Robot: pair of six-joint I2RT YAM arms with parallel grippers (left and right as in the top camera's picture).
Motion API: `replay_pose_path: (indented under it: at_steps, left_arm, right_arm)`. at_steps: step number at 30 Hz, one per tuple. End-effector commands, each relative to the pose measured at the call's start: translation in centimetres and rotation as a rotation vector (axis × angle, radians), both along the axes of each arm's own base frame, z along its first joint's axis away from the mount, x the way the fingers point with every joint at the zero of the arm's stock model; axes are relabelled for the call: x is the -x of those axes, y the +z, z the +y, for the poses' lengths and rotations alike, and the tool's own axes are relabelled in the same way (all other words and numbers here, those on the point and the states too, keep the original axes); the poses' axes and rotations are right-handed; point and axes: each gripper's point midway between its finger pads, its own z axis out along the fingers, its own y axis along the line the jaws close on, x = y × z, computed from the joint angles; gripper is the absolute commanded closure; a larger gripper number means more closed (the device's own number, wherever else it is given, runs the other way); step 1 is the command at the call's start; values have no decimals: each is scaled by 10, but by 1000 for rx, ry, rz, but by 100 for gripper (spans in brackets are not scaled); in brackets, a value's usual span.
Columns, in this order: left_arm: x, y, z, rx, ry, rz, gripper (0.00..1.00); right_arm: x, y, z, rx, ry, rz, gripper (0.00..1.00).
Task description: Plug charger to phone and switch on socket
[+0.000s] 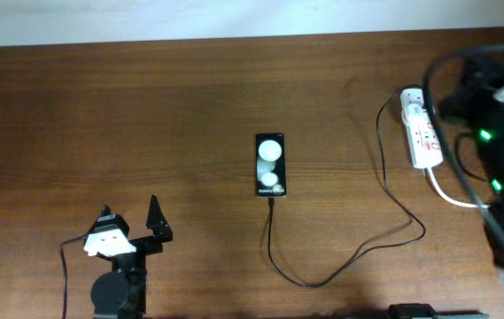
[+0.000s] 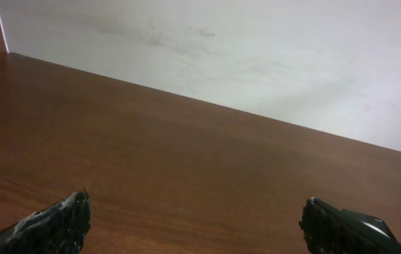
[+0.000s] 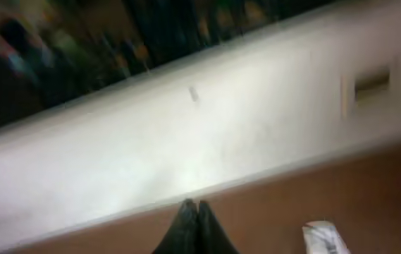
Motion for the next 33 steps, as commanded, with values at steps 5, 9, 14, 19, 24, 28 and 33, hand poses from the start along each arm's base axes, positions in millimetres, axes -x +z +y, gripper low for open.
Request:
replay_pose_path:
  at_steps: [5,9,14,19,24,28,33]
  left_arm:
    - [0,-3,-1,-18,-7,6,1]
    - [0,-3,-1,-18,-6,6,1]
    - [0,-3,-1,-18,-6,6,1]
    - [0,-3,-1,-18,-6,6,1]
    - [0,-3,-1,-18,-6,6,1]
    - [0,-3,-1,-18,-6,6,1]
    - [0,-3,-1,-18,-6,6,1]
  right_arm:
    - [-50,-138,-64,-298,-280,424,96]
    - [-64,-220,-123,-495,-411,614,96]
    - [-103,-293,-160,-627,-433,814,96]
    - [-113,-346,-171,-635,-483,910,96]
    - [-118,-379,-171,-646,-483,954,96]
    - [-125,-384,-168,-637,-473,947,96]
    - [-131,-391,-154,-631,-459,960,96]
